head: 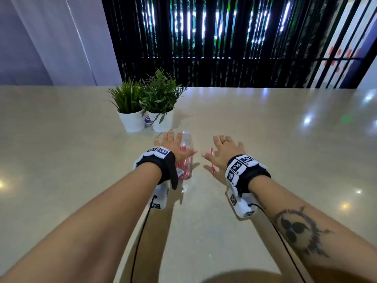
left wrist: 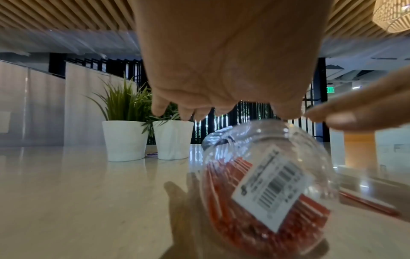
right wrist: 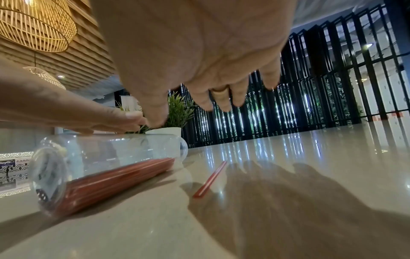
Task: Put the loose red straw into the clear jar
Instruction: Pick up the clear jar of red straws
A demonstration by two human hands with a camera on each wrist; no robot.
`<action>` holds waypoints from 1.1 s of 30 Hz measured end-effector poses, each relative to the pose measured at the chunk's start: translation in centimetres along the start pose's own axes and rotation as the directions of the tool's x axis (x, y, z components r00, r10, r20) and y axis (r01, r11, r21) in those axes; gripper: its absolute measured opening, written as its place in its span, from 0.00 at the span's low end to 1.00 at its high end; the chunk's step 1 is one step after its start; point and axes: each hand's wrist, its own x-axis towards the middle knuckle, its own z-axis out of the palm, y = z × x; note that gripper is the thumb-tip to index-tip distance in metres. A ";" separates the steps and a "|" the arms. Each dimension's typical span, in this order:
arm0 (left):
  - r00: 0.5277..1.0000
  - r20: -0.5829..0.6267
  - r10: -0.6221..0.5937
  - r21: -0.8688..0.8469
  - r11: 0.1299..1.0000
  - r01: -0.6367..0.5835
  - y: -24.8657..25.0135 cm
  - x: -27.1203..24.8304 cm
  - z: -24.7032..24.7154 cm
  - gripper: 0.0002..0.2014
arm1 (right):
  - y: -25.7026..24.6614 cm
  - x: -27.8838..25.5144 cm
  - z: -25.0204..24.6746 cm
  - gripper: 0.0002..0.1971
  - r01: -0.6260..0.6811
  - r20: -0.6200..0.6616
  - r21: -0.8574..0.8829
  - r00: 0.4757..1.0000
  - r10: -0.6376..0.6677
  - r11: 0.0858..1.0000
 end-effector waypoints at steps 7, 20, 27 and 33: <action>0.980 0.129 -0.151 -0.323 0.928 0.186 0.4 0.3 1.1 0.48 | -0.5 0.3 0.6 0.13 -0.078 0.065 0.104 0.995 0.072 0.991; 0.992 0.123 0.019 -0.712 0.699 0.075 -0.5 -4.1 -0.5 0.41 | -0.9 1.7 2.0 0.11 -0.210 0.224 0.201 0.961 0.164 0.957; 0.993 0.084 0.081 -0.769 0.639 0.013 -1.6 -6.9 -1.5 0.44 | -0.8 4.1 2.0 0.07 -0.100 0.284 -0.023 0.953 0.102 0.995; 0.995 -0.034 0.095 -0.799 0.596 -0.084 -1.8 -8.1 -1.6 0.36 | -0.6 4.9 2.0 0.17 -0.153 0.272 0.022 0.952 0.141 0.988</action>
